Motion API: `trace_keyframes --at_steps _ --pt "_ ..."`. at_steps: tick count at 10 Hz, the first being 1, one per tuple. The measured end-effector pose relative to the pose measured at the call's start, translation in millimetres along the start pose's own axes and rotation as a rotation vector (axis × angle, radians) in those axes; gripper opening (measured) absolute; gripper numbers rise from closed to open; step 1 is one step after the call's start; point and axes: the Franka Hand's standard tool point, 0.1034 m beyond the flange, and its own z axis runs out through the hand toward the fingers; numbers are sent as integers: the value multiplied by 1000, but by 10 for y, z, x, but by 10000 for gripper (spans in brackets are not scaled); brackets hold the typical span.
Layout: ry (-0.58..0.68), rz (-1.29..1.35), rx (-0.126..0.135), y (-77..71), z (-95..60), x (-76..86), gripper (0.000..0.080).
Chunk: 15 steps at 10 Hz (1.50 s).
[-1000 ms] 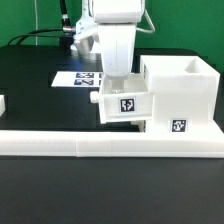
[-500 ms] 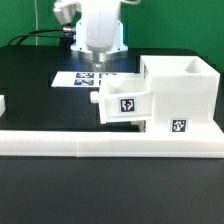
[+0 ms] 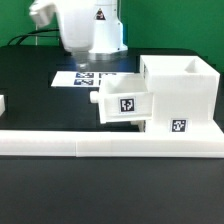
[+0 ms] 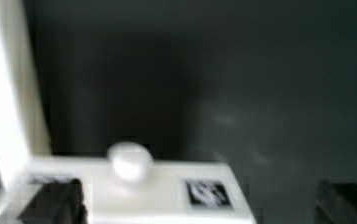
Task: Assemble drawer
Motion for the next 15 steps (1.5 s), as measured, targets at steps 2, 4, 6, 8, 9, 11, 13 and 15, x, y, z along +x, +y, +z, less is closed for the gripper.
trace_keyframes --at_steps 2,4,6,8,9,11,13,15 --pt "77 -10 15 -15 85 -160 649" --pt "136 10 30 -41 187 -160 649" --pt "135 28 26 -112 366 65 649" --pt "129 58 25 -188 492 228 649" --pt "123 97 19 -160 507 286 649" --pt "116 175 16 -98 522 401 649" --pt "118 196 19 -31 561 568 649" --pt "119 212 25 -17 588 686 649"
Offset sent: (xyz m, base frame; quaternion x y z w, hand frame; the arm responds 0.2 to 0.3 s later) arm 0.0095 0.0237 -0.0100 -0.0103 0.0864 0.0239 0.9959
